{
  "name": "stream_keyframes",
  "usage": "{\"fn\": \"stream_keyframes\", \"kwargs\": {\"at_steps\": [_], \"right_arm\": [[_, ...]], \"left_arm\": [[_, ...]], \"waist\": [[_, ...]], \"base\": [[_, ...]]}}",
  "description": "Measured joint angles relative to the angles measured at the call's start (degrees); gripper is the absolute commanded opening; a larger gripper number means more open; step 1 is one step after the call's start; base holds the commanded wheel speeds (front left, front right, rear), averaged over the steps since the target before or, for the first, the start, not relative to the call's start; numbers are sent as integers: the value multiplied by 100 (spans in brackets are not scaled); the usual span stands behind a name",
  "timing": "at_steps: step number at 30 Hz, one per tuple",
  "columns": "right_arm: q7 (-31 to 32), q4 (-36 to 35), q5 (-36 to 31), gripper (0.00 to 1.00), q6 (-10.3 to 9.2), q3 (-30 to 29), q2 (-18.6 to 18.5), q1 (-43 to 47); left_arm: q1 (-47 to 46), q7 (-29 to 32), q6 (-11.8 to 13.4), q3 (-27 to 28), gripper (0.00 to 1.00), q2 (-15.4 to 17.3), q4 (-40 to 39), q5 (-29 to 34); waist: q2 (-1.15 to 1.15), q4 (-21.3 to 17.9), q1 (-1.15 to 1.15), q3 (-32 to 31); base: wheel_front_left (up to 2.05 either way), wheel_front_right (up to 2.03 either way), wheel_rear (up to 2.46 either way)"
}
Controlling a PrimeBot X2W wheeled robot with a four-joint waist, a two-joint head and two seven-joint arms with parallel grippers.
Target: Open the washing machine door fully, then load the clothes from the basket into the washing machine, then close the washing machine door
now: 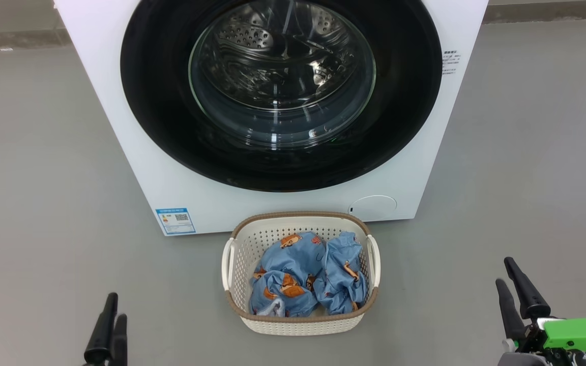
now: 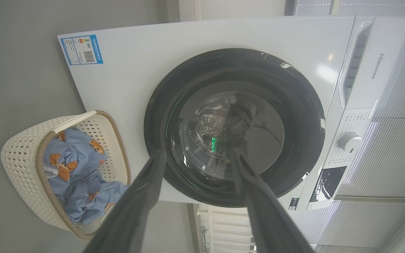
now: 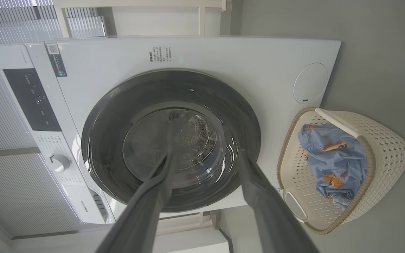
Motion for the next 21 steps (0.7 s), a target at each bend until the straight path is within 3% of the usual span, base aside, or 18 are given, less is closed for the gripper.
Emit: {"fn": "stream_keyframes", "kwargs": {"at_steps": [21], "right_arm": [[-286,-234,25,100,0,218,-5,-23]], "left_arm": [[-7,-309,0,-177,100,-20,-142,12]], "waist": [[0,0,1,7]], "base": [[0,0,0]]}}
